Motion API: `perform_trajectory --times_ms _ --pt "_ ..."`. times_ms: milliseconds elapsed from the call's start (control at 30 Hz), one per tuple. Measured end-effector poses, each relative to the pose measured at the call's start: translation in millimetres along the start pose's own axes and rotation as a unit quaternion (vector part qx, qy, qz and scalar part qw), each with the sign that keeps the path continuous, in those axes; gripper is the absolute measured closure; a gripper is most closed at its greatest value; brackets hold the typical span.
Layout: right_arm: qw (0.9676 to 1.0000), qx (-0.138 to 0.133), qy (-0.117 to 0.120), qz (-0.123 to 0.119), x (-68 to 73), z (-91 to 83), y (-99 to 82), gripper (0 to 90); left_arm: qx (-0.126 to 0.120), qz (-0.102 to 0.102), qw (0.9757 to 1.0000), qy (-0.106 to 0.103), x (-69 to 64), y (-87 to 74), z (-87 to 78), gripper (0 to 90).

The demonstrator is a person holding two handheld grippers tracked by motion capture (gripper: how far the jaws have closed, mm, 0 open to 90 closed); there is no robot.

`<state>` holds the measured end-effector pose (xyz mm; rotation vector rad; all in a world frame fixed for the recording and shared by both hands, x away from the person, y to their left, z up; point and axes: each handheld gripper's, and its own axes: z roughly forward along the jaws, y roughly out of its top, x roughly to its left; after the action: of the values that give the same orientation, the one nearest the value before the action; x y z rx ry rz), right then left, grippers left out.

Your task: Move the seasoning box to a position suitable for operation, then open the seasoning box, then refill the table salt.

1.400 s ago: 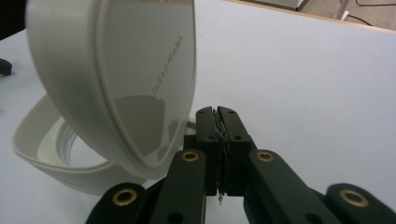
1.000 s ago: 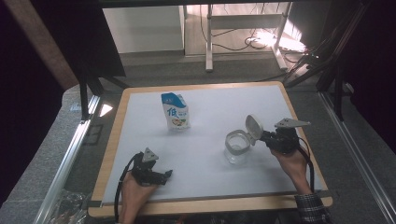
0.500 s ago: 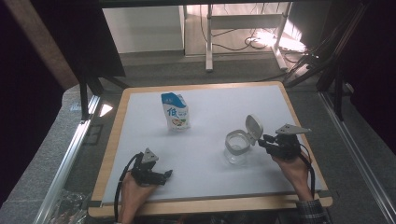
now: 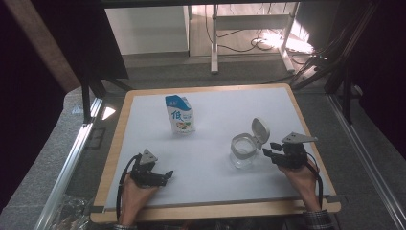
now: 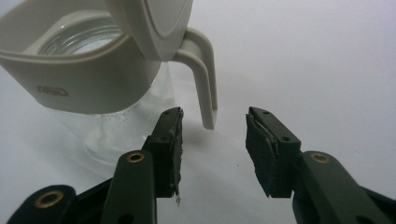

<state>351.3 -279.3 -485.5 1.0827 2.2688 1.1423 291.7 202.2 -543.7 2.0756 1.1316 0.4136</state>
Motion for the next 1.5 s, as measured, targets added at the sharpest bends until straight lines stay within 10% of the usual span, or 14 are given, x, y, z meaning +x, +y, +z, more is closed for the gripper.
perform_trajectory --times_ms 400,1500 --pt "0.9999 0.007 0.001 0.007 -1.5 4.0 -9.8 52.1 -0.019 -0.030 0.9992 -0.020 17.2 7.8 -7.1 11.8" --pt "0.9997 0.019 0.005 0.013 -4.4 6.8 -18.3 49.4 -0.008 0.044 0.9986 -0.028 44.4 100.9 -19.2 13.5"
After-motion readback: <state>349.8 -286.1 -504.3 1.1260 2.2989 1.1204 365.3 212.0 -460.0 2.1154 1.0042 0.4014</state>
